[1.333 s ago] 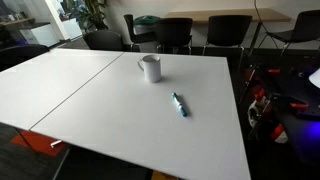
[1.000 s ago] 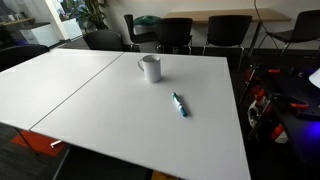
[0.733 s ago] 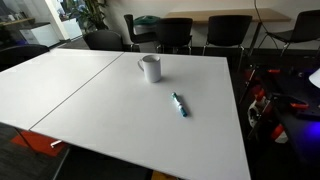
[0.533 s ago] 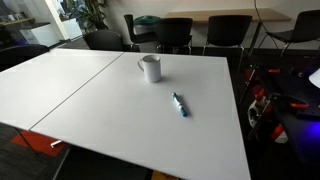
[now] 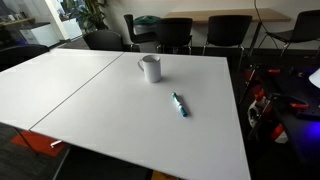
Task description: Move the marker to the left
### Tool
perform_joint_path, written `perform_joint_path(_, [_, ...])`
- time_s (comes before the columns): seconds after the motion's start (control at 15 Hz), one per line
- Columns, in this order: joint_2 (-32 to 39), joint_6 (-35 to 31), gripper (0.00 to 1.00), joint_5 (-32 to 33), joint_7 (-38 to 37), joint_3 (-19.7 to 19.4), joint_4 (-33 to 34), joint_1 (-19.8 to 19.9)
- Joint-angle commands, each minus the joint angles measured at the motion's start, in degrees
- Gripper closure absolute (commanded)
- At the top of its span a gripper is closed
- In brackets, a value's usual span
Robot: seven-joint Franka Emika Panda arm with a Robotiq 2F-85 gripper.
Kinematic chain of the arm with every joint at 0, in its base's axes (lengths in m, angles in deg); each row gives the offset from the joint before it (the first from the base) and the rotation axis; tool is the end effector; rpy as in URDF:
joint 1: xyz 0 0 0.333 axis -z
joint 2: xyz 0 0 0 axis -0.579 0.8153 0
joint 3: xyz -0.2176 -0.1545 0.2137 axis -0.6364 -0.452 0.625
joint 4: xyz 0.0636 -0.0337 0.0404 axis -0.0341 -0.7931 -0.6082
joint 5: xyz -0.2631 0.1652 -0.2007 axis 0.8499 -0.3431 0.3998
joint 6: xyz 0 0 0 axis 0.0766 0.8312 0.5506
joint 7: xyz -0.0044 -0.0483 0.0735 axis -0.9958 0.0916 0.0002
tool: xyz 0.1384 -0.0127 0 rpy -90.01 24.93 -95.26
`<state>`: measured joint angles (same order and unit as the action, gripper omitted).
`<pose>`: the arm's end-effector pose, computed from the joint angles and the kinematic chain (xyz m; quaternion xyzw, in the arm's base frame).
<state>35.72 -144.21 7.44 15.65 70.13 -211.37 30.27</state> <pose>0.4060 0.1846 0.4736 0.9339 -0.3513 0.0532 0.0398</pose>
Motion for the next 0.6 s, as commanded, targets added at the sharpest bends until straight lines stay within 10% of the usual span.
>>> perform_joint_path(0.0, [-0.9,-9.2,0.00,-1.1,-1.2,-2.3,-6.8,-0.7])
perform_joint_path(0.53, [3.4,-23.6,0.00,-0.2,0.0,-5.4,-14.6,0.5])
